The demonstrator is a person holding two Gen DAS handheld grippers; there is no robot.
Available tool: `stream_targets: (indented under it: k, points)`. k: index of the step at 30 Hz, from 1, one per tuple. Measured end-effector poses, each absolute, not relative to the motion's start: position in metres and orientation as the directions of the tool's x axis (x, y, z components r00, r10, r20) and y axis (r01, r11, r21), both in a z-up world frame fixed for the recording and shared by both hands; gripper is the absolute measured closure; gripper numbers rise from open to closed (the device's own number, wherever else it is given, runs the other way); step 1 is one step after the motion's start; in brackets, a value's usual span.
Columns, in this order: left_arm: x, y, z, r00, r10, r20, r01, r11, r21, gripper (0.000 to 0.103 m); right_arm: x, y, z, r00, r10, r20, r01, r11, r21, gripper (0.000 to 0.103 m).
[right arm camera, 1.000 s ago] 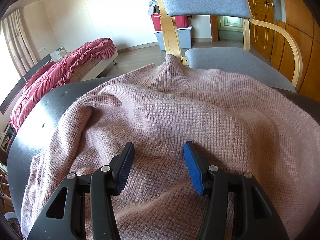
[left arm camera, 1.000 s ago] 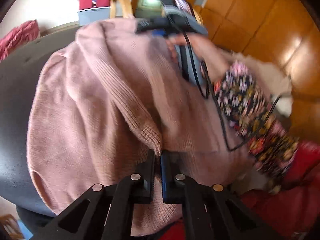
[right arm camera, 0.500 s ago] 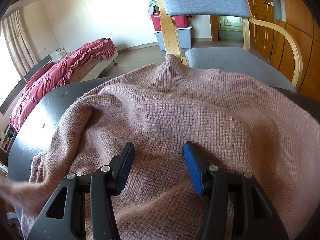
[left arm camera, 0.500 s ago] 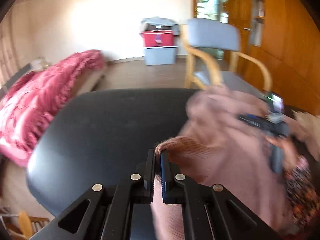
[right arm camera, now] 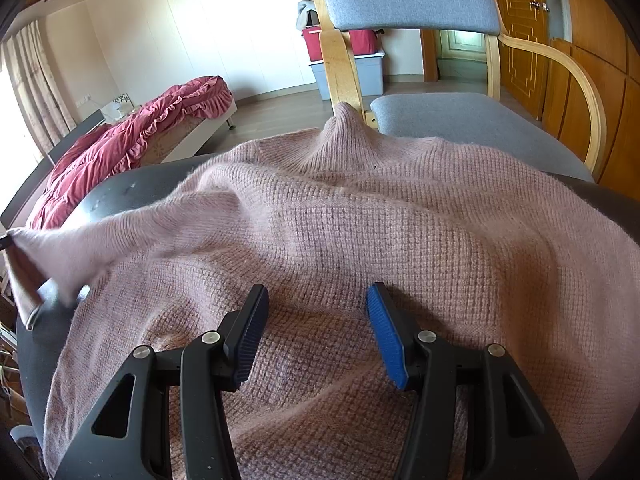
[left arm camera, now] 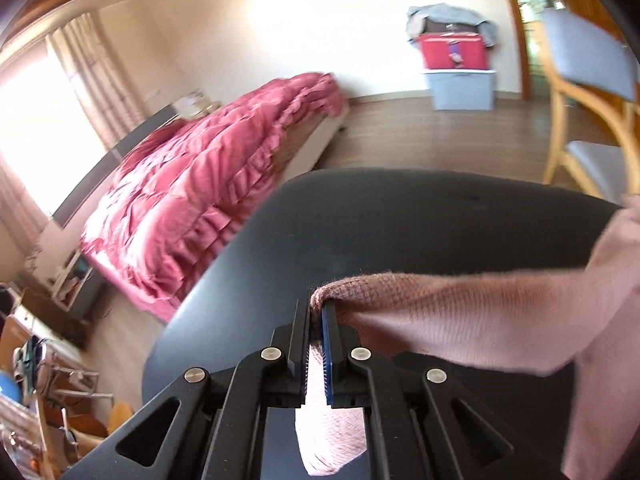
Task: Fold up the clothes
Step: 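Open the left gripper and release the sweater edge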
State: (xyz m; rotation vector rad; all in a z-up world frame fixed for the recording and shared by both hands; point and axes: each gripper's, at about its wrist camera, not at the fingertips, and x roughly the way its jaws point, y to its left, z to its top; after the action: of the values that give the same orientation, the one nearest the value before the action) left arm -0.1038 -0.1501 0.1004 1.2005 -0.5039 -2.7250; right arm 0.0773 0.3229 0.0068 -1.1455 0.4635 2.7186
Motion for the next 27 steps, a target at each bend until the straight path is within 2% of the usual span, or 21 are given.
stream_targets:
  k: [7, 10, 12, 16, 20, 24, 27]
  points:
    - [-0.152, -0.138, 0.061, -0.649, -0.34, -0.681, -0.054, -0.872, 0.487, 0.095, 0.075, 0.32, 0.007, -0.695, 0.022, -0.719, -0.253, -0.943, 0.215, 0.044]
    - [-0.17, -0.132, 0.033, -0.596, -0.389, -0.702, -0.101, -0.832, 0.546, 0.092, 0.075, 0.321, 0.006, -0.695, 0.02, -0.718, -0.252, -0.943, 0.218, 0.044]
    - [-0.18, -0.132, 0.016, -0.555, -0.434, -0.71, -0.125, -0.8, 0.587, 0.085, 0.076, 0.321, 0.006, -0.698, 0.014, -0.716, -0.25, -0.942, 0.225, 0.043]
    - [-0.194, -0.15, -0.009, -0.509, -0.561, -0.653, -0.107, -0.712, 0.694, 0.082, 0.077, 0.321, 0.005, -0.702, 0.007, -0.713, -0.249, -0.939, 0.236, 0.043]
    - [-0.204, -0.186, -0.003, -0.455, -0.652, -0.606, -0.017, -0.674, 0.738, 0.08, 0.079, 0.322, 0.005, -0.702, 0.006, -0.712, -0.249, -0.939, 0.238, 0.043]
    - [-0.199, -0.224, 0.023, -0.458, -0.672, -0.581, 0.13, -0.698, 0.705, 0.08, 0.079, 0.323, 0.005, -0.703, 0.004, -0.711, -0.248, -0.939, 0.239, 0.043]
    - [-0.178, -0.225, 0.042, -0.553, -0.539, -0.636, 0.151, -0.815, 0.559, 0.08, 0.079, 0.323, 0.005, -0.702, 0.005, -0.712, -0.248, -0.939, 0.238, 0.043]
